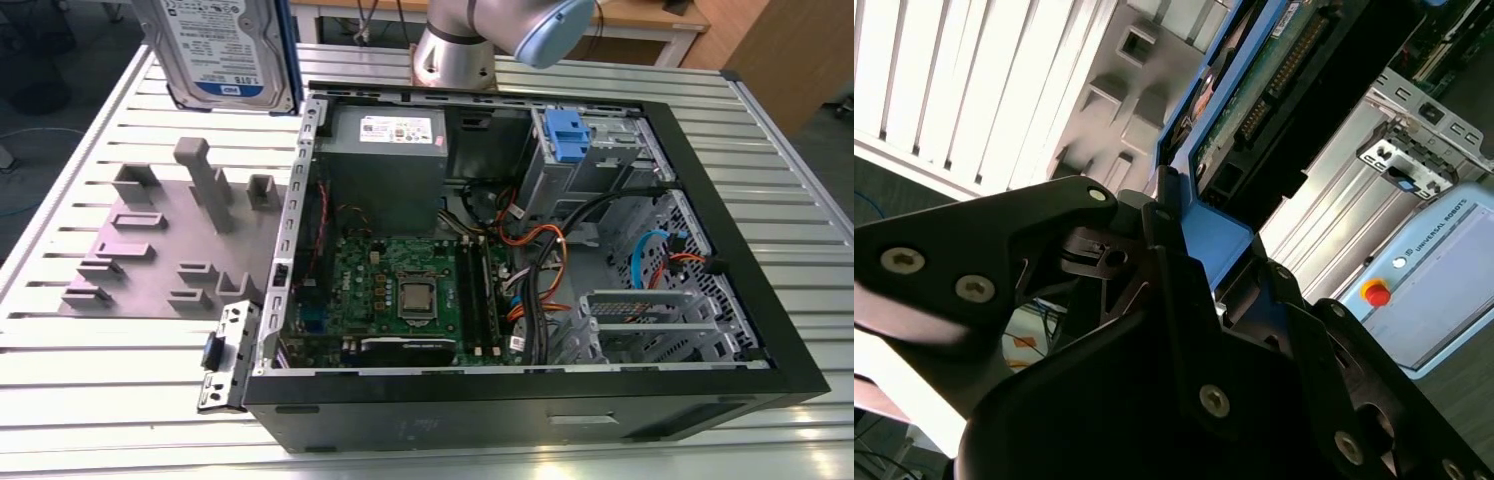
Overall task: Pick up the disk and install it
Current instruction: 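Pick up the disk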
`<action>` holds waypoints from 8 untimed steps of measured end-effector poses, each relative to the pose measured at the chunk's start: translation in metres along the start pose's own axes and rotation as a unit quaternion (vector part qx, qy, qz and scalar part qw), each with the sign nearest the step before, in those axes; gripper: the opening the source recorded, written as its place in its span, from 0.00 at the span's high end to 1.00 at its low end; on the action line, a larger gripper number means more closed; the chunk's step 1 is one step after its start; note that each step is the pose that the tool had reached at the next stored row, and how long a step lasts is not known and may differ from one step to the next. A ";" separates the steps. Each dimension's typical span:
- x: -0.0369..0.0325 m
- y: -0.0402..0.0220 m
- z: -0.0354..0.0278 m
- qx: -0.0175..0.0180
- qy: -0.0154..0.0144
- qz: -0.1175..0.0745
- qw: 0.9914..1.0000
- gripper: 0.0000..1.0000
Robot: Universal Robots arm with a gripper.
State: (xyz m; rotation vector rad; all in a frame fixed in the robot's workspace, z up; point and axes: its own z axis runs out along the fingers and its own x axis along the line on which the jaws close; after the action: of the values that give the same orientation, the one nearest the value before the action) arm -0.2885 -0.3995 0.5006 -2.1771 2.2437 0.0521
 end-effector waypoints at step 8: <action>-0.0002 -0.0079 -0.0001 0.000 0.000 0.000 1.000 0.64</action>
State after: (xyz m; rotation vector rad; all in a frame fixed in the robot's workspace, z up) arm -0.2806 -0.3995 0.5005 -2.1771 2.2436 0.0521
